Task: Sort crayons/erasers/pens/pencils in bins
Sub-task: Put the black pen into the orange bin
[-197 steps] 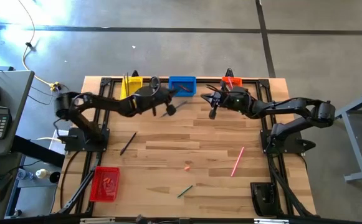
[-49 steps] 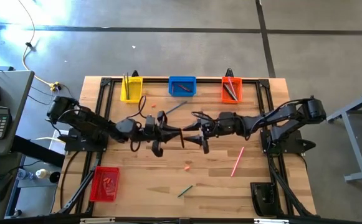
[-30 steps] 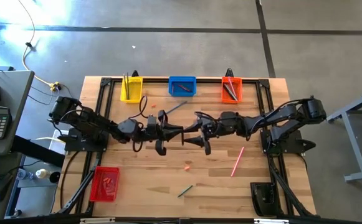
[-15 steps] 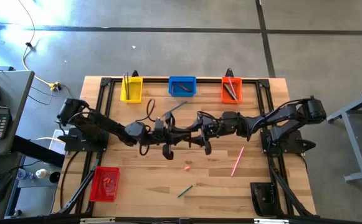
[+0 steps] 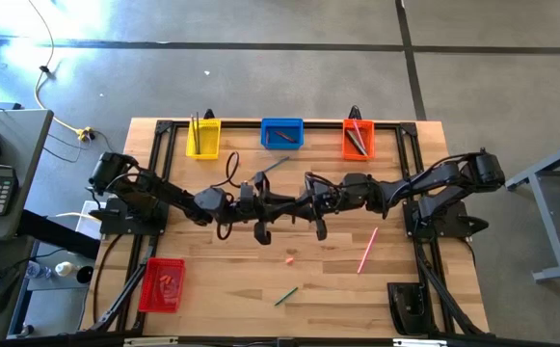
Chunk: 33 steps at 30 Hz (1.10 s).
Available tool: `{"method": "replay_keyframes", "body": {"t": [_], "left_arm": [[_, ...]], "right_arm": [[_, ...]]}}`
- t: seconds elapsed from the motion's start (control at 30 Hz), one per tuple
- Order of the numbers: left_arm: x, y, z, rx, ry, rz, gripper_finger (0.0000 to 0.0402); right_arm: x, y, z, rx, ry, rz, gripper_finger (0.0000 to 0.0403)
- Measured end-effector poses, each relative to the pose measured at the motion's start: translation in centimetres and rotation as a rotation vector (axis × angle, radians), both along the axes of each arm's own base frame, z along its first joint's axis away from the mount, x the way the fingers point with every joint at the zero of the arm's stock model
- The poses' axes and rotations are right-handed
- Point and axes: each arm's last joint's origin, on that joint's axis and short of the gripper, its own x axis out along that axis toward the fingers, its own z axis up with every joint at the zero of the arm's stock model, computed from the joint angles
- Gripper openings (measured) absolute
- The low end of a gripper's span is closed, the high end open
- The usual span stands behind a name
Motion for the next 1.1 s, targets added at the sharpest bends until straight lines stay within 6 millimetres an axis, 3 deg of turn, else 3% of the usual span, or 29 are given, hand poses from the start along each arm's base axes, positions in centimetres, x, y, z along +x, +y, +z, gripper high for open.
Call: {"method": "replay_keyframes", "body": {"t": [0.23, 0.53, 0.93, 1.1], "left_arm": [[0.0, 0.0, -0.1, -0.001, 0.013, 0.006, 0.0084], [-0.6, 0.0, 0.4, 0.025, 0.032, 0.011, 0.0130], [-5.6, -0.2, 0.0, 0.063, 0.107, 0.001, 0.0178], [-8.5, -1.6, -1.6, 0.138, 0.221, -0.130, 0.0170]], "right_arm": [[0.0, 0.0, -0.1, 0.000, 0.007, -0.008, 0.0024], [0.0, -0.1, -0.1, 0.000, 0.007, -0.011, 0.0011], [0.0, -0.2, -0.3, 0.009, 0.031, -0.016, 0.0013], [-0.4, -2.2, -0.3, 0.040, 0.095, -0.083, 0.0012]]}}
